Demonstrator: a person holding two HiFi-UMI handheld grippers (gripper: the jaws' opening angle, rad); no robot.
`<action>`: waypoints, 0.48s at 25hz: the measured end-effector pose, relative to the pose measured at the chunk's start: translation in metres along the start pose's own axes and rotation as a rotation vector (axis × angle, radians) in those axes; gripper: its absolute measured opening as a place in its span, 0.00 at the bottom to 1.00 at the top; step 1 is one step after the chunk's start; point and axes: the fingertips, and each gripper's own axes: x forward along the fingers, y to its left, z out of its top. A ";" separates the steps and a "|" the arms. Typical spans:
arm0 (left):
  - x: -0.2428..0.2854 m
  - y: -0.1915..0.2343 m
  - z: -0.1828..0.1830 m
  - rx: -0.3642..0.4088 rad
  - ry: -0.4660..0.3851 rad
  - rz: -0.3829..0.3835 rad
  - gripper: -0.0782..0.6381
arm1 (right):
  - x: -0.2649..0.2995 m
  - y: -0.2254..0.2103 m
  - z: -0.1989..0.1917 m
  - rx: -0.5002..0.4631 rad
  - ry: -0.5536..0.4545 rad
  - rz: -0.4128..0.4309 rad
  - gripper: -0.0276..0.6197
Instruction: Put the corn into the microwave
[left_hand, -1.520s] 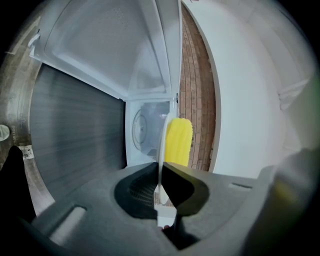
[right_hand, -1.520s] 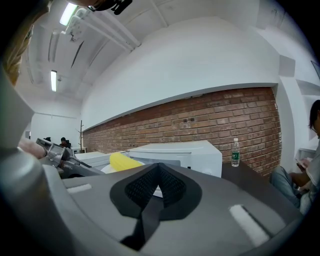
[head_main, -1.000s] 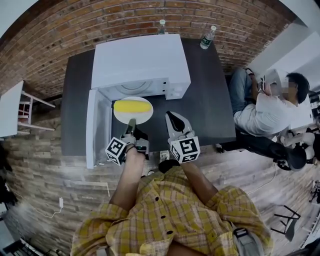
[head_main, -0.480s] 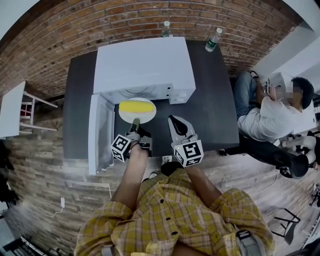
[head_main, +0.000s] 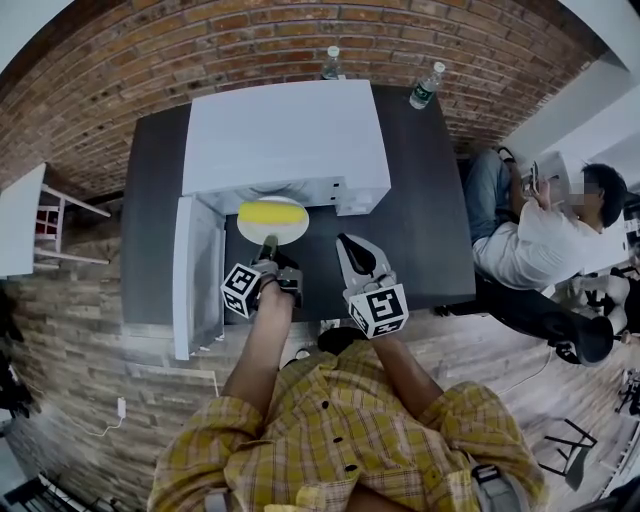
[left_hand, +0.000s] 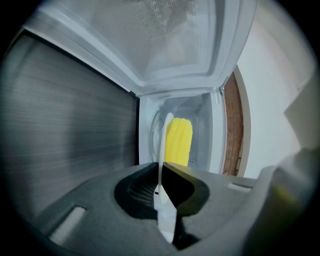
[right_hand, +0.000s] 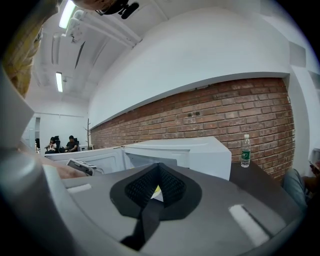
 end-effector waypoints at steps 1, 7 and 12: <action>0.003 0.001 0.002 -0.001 -0.002 0.003 0.14 | 0.001 0.000 0.000 -0.003 -0.001 0.006 0.05; 0.020 0.003 0.010 -0.010 -0.024 0.020 0.14 | 0.006 -0.004 0.002 -0.011 0.001 0.009 0.05; 0.035 0.009 0.013 -0.021 -0.033 0.040 0.14 | 0.008 -0.008 0.001 -0.024 0.008 0.001 0.05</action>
